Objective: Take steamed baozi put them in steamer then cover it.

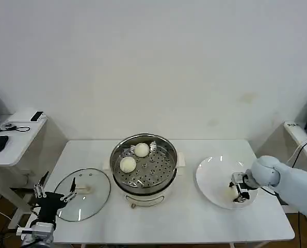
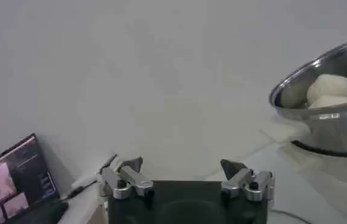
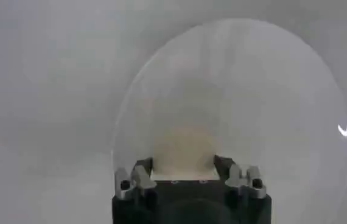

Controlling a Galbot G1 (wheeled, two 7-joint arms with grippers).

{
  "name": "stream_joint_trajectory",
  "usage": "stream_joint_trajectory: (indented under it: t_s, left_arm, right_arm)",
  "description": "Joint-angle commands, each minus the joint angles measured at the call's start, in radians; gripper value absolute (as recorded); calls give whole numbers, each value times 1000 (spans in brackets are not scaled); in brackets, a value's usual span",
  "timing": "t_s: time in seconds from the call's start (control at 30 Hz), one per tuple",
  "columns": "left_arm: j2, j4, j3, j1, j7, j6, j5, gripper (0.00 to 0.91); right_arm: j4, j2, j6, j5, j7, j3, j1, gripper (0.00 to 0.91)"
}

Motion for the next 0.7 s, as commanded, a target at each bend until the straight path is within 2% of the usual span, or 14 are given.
stream_joint_trajectory:
  t_s: [0.03, 0.13, 0.43, 0.57, 0.7]
  left_arm:
    - [-1, 2, 1, 0, 0, 0, 2, 907]
    - [-3, 1, 2, 0, -1, -1, 3, 907]
    - [1, -13, -3, 4, -1, -1, 2, 907]
    - [2, -12, -5, 7, -1, -2, 2, 907]
    - [3, -13, -8, 9, -1, -2, 2, 907]
  right_arm:
    - [-5, 4, 15, -22, -47, 2, 23, 605]
    - [-3, 3, 29, -15, -76, 1, 69, 605]
    - [-4, 30, 32, 77, -93, -12, 306, 605]
    - [-15, 75, 25, 130, -90, -38, 422, 605]
    - [-36, 154, 22, 176, -80, -130, 583, 605]
